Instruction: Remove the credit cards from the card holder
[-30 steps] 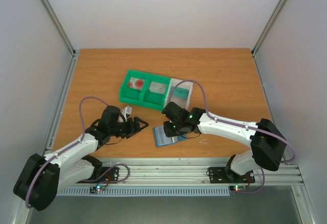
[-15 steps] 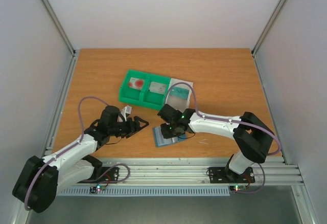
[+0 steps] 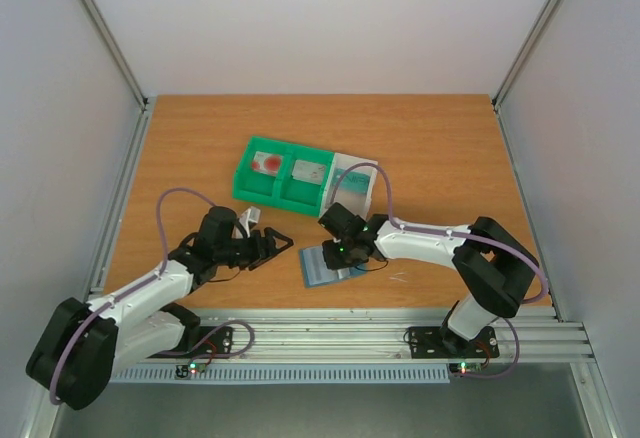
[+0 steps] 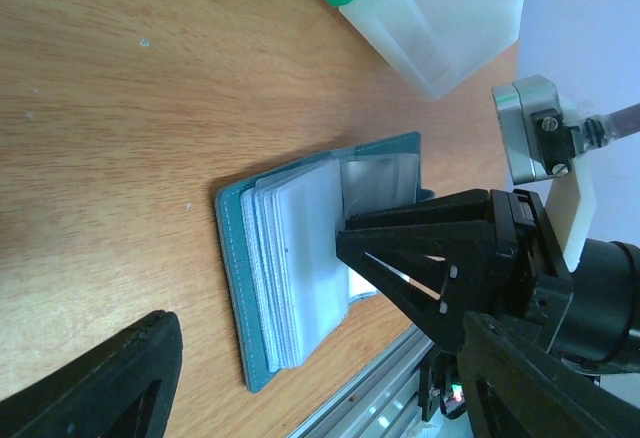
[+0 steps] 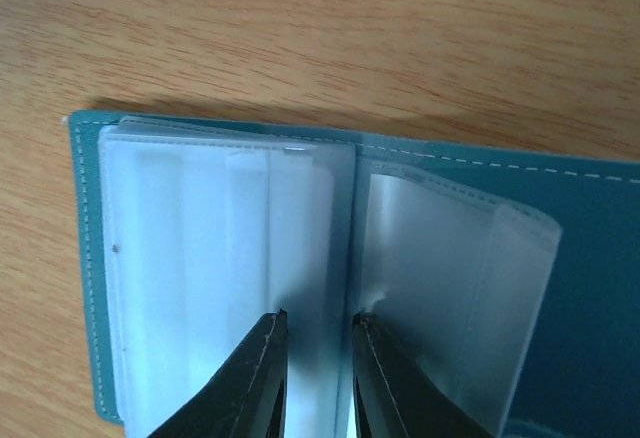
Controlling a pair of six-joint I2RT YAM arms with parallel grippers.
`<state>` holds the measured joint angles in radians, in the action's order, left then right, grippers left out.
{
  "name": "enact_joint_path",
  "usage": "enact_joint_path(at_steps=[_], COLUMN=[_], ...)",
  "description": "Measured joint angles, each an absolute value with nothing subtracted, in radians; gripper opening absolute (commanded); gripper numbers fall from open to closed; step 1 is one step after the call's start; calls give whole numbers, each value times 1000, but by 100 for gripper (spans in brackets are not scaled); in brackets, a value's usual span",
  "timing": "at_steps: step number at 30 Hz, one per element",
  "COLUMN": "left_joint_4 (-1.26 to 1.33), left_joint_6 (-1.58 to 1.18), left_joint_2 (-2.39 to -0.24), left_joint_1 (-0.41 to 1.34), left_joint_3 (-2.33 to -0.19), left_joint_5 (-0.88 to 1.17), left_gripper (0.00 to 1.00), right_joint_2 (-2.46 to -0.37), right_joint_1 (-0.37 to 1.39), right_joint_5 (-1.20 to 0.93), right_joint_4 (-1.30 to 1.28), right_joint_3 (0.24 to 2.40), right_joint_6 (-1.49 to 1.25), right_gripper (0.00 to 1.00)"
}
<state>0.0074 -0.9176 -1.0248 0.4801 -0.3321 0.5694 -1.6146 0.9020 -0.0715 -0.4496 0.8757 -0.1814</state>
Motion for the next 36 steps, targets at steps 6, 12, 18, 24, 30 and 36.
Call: enact_joint_path(at_steps=[6, 12, 18, 24, 30, 36], left_joint_4=[22, 76, 167, 257, 348, 432], left_joint_6=[-931, -958, -998, -1036, -1069, -1092], left_joint_2=[-1042, -1091, -1148, -1218, -1296, -1343], left_joint_1=[493, 512, 537, 569, 604, 613], left_joint_3=[-332, -332, -332, -332, -332, -332], left_joint_5=[569, 572, 581, 583, 589, 592], left_gripper=[74, 73, 73, 73, 73, 73], right_joint_2=[-1615, -1603, -1591, -1591, -1591, -1591], right_joint_1=[891, 860, 817, 804, 782, 774], right_joint_5=[-83, -141, -238, -291, -342, -360], right_joint_4=[-413, -336, -225, -142, -68, -47], right_joint_3=[849, 801, 738, 700, 660, 649], right_joint_6=[-181, -194, -236, -275, -315, -325], right_gripper=[13, 8, 5, 1, 1, 1])
